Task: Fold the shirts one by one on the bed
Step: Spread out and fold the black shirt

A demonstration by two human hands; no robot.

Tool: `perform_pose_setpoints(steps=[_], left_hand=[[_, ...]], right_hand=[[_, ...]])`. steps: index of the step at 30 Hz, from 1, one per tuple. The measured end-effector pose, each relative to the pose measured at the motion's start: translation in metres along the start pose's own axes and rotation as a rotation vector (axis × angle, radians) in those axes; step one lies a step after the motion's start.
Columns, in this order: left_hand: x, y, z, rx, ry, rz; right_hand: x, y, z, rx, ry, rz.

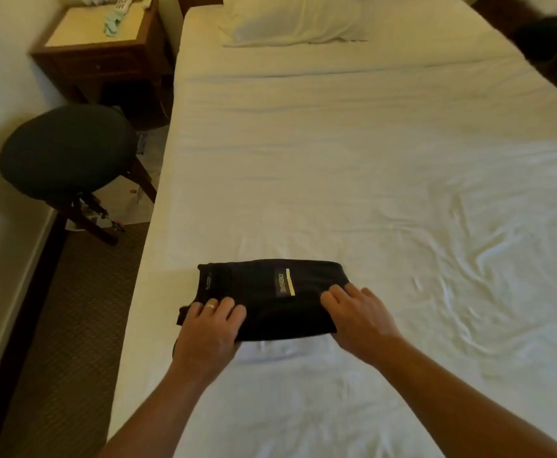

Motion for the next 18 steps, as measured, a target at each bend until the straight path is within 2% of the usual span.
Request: perform_pose_setpoints(steps=[5,9,11,13,15,18], left_hand=[[-0.023,-0.06,-0.084,0.253,-0.018,0.05],[-0.032,-0.075,-0.116,0.471,-0.04,0.065],[-0.033,-0.069,-0.113,0.576,-0.049,0.013],[-0.029,-0.061,-0.095,0.672,0.051,-0.154],[-0.024,-0.054,-0.063,0.593,0.161,-0.314],[-0.006,-0.056,-0.007,0.237,0.339,-0.315]], right_hand=[[0.04,-0.072,-0.062,0.296,0.016,0.125],[0.053,-0.089,-0.085,0.475,0.063,0.206],[0.052,-0.085,-0.083,0.531,0.064,0.277],[0.042,-0.077,-0.071,0.504,-0.028,0.405],[0.026,-0.073,-0.054,0.396,-0.182,0.552],[0.0,-0.071,-0.021,0.1,-0.307,0.594]])
Point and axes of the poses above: each hand's wrist, its own z-axis towards the middle knuckle, its own y-axis out of the back of the hand, x = y × z, the point moved 2 cm from there along z, towards the middle knuckle, and after that the axes turned 15 degrees about y, right-handed, at the moved point
